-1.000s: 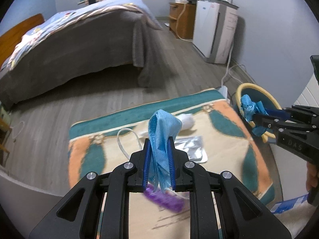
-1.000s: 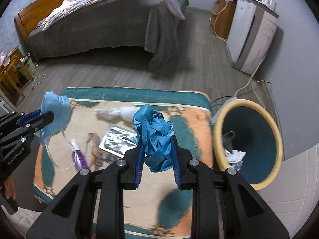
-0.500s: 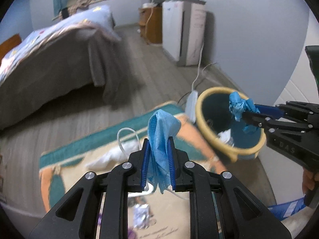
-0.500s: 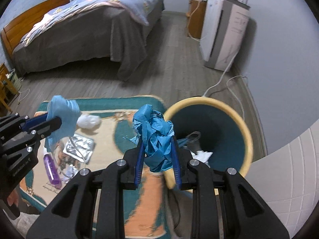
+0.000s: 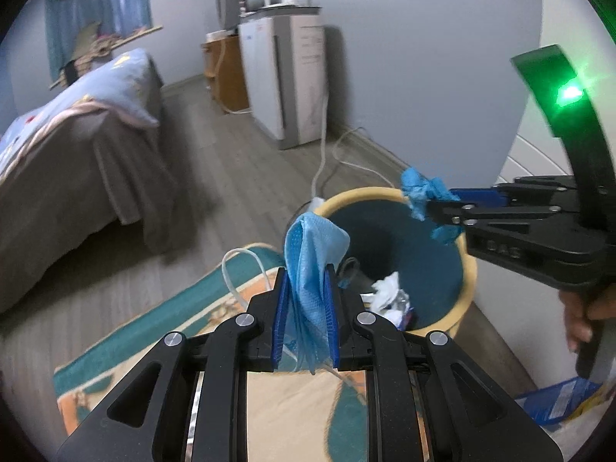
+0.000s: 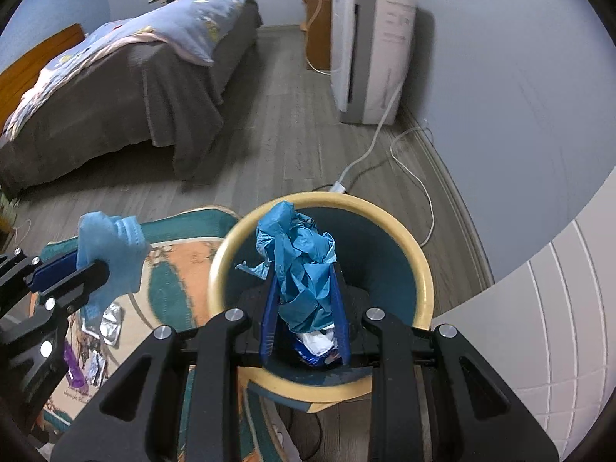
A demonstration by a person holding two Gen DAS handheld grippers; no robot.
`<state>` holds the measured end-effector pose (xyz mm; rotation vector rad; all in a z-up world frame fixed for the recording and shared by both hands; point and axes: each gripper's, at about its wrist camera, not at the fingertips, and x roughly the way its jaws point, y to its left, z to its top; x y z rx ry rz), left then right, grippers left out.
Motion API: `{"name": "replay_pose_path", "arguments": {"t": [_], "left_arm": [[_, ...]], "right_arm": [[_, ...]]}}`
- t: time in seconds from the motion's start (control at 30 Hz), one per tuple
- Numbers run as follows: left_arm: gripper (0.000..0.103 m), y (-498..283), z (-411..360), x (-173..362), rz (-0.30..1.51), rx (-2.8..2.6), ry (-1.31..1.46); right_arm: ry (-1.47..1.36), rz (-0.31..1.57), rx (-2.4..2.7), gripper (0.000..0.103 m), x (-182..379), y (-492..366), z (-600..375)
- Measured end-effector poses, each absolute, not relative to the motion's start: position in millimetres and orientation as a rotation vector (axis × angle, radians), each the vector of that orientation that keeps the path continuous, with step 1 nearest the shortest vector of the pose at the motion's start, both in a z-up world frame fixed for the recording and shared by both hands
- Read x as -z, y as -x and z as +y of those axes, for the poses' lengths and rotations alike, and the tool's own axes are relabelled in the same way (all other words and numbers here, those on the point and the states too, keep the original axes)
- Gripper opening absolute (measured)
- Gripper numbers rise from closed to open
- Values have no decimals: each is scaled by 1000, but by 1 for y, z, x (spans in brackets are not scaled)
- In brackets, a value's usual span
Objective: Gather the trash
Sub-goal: 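Carry mask and glove over the wastebasket and open both tools to drop them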
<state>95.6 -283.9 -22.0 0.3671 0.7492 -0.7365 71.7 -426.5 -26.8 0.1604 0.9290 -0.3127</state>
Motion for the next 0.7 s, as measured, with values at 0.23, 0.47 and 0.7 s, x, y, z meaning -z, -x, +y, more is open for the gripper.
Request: {"name": "replay_pose_path", "arguments": {"t": [0.23,0.47,0.7], "left_arm": [[18,-100,-310,38,801,794,-383],[18,-100,-334,62,833,811,-458],[21,-108,-362,79,834,795,-488]], "right_arm": [[-224,974,351,25,53,-69,-462],[-329,1033,388,25,82,-65,-492],[-350,1070,405,25,96,-66,-499]]}}
